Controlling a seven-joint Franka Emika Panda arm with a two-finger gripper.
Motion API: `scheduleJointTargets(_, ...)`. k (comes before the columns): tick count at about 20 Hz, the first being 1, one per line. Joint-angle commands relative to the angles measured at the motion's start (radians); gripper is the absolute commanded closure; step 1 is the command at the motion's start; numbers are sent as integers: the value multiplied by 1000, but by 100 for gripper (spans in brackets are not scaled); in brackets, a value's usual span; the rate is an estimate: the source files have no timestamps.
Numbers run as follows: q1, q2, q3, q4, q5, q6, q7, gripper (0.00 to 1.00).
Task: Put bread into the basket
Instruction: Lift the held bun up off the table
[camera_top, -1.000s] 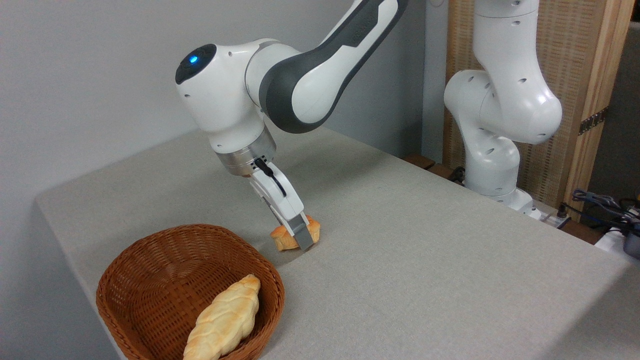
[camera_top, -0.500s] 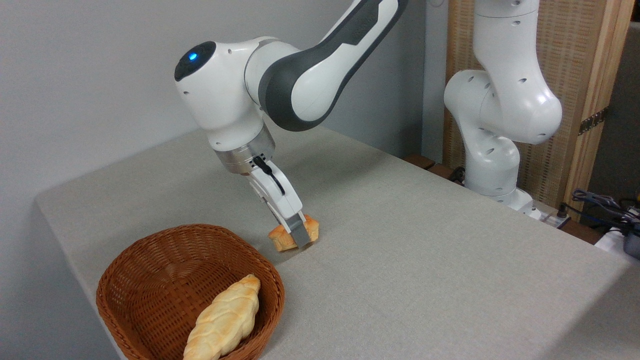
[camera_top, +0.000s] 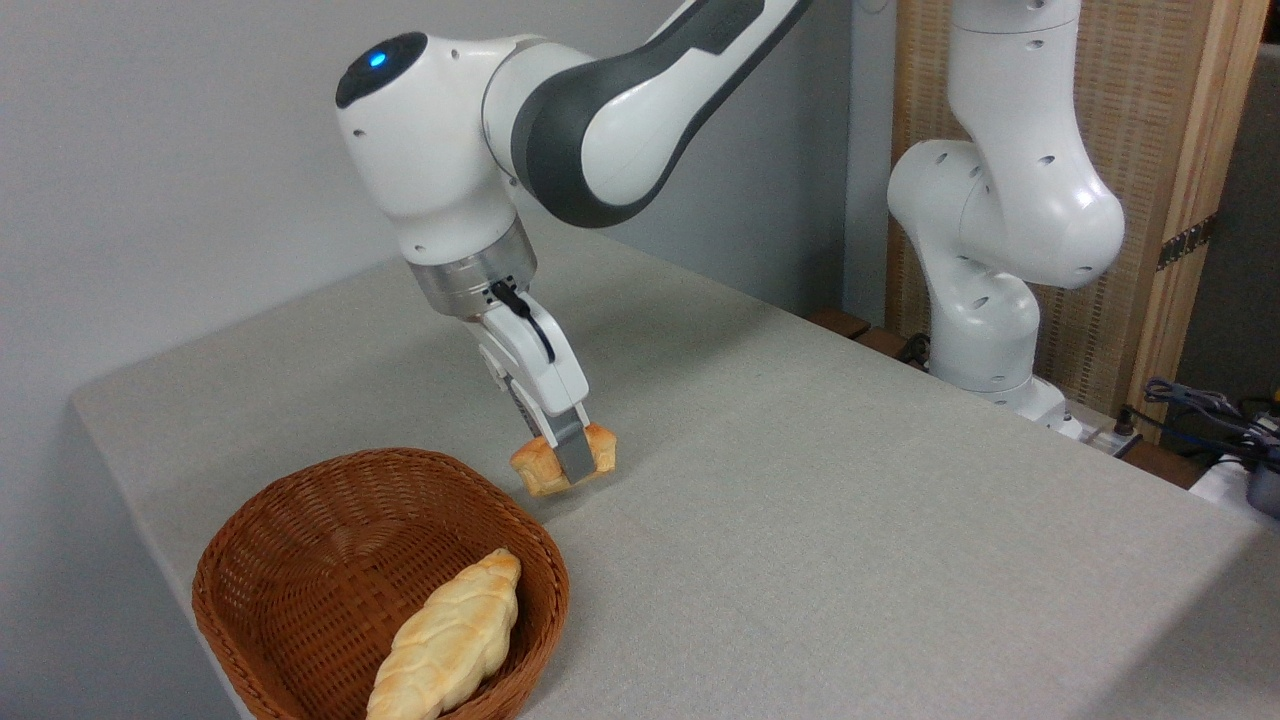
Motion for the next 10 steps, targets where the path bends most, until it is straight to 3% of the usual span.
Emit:
scheduleJointTargets(1,-1,-41,38,4,2,-14,29,66)
scheduleJointTargets(10,1,-37,64,84,-8,16,29,64)
